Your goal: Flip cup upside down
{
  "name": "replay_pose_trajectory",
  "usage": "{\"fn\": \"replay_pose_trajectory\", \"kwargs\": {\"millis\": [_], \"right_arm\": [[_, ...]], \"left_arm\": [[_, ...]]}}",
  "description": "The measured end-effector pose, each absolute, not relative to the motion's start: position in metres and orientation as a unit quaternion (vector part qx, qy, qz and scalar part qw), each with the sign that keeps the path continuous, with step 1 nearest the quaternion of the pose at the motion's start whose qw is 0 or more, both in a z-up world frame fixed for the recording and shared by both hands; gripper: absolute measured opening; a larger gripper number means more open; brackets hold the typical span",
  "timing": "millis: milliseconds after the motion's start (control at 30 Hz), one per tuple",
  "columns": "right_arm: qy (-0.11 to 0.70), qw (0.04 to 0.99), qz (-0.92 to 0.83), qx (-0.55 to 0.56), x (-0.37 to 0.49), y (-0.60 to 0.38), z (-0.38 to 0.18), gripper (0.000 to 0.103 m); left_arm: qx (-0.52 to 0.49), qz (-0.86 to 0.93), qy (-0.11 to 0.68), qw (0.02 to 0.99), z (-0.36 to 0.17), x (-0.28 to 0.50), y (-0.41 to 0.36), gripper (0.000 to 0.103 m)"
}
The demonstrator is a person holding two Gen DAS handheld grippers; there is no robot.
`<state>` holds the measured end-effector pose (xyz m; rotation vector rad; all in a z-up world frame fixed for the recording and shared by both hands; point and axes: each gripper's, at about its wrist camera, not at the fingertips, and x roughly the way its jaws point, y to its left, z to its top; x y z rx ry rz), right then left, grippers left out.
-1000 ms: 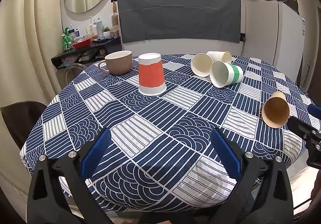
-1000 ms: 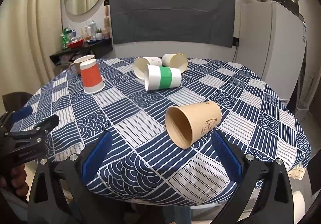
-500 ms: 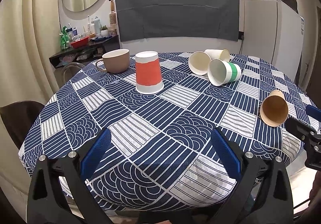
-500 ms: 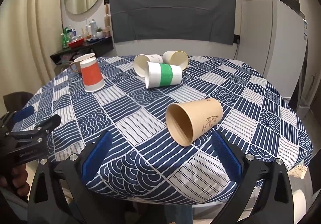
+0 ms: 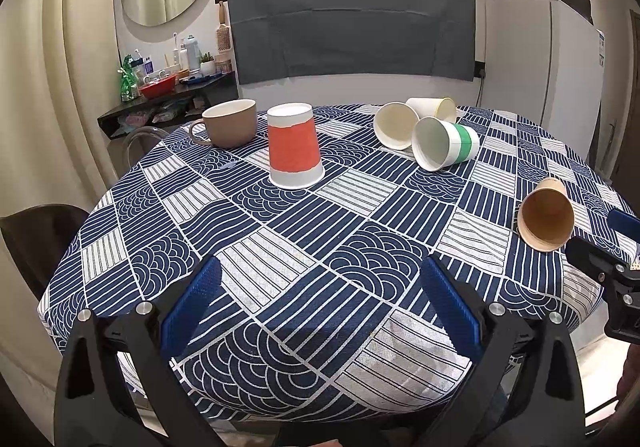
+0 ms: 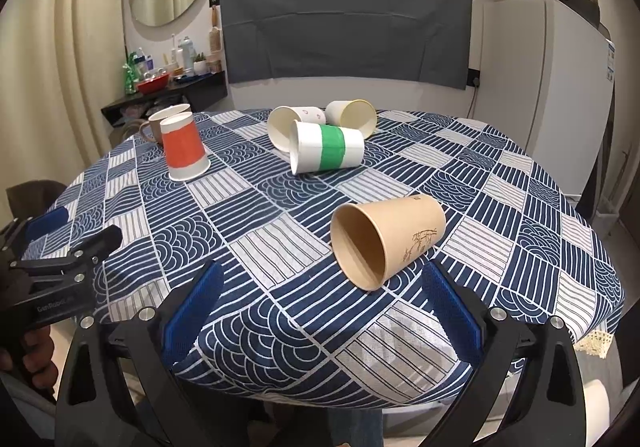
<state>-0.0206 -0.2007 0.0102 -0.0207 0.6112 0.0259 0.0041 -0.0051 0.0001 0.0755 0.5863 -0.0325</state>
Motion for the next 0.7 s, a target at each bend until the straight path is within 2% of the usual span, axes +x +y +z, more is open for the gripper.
{"fn": "replay_pose_trajectory", "kwargs": {"millis": [700], "right_arm": [[0.308,0.951,0.001,-0.004,-0.009,-0.215,0.002,0.095]], "left_arm": [[0.067,-0.045,0.306,0.949,-0.007,0.022,-0.027,0.097]]}}
